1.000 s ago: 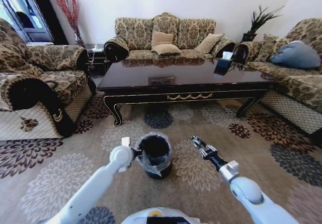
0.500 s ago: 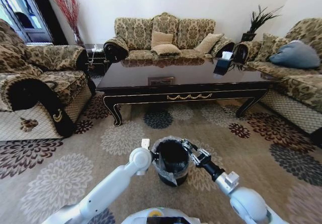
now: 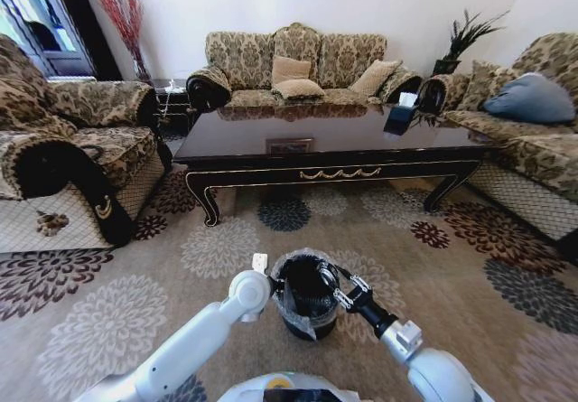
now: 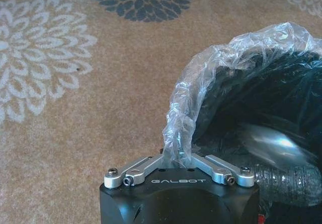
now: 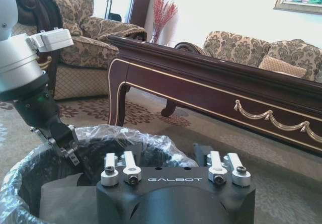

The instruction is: Move to the front of the table and pick up the trash from the floor, then place it into the trash bin.

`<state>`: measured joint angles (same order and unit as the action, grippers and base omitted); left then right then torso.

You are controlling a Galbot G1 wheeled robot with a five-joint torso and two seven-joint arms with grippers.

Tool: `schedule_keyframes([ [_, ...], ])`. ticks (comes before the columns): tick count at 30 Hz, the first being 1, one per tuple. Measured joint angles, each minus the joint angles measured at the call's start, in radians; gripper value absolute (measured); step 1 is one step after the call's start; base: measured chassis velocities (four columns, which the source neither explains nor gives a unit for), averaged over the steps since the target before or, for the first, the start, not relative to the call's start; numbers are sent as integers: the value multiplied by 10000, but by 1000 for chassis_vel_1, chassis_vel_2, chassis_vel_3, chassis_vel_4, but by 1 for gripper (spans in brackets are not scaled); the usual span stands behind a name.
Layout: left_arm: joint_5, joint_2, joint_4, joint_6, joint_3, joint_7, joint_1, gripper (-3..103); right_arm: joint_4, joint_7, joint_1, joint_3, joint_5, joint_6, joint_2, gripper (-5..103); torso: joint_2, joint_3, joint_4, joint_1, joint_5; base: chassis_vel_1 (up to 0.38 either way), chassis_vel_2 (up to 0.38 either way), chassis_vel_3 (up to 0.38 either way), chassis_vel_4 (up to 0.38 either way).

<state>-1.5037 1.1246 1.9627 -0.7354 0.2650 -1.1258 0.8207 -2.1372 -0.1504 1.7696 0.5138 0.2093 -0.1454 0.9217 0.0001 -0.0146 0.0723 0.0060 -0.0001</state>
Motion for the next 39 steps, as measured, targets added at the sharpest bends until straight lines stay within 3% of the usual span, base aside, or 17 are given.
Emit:
schedule_keyframes([
  [3, 8, -52, 32, 0, -69, 7, 46, 0, 14, -6, 6, -23, -28, 4, 27, 70, -1, 0, 0, -1, 0, 0, 0, 0, 0],
  [6, 14, -210, 75, 0, -340, 32, 151, 0, 41, -14, -11, -27, -16, 5, 56, 85, 0, 0, 1, 0, 0, 0, 0, 0, 0],
  [9, -1, -327, 101, 0, -586, 41, 219, 0, 44, -14, -31, -4, 29, 5, 57, 91, -1, 0, 1, 0, -1, 0, 0, 0, 0],
  [12, -248, -790, 206, 0, -1364, 89, 388, 0, 55, -14, -82, 52, 149, 5, 50, 100, -1, 0, -1, 0, -1, 0, 0, 0, 0],
  [25, -539, -1784, -204, 0, -3442, 352, 1212, 0, 347, -15, -215, -169, 107, -11, 179, 100, 0, 0, 0, 0, -1, 0, 0, 0, 0],
  [33, -341, -1879, -624, 0, -3733, 537, 1527, 0, 384, -30, -144, -167, 72, -50, 212, 100, -1, 0, -2, 0, 0, 0, 0, 0, 0],
  [39, -29, -1571, -848, 0, -3620, 709, 1520, 0, 363, -36, -55, -145, 58, -58, 230, 100, -1, 0, 2, 0, 0, 0, 0, 0, 0],
])
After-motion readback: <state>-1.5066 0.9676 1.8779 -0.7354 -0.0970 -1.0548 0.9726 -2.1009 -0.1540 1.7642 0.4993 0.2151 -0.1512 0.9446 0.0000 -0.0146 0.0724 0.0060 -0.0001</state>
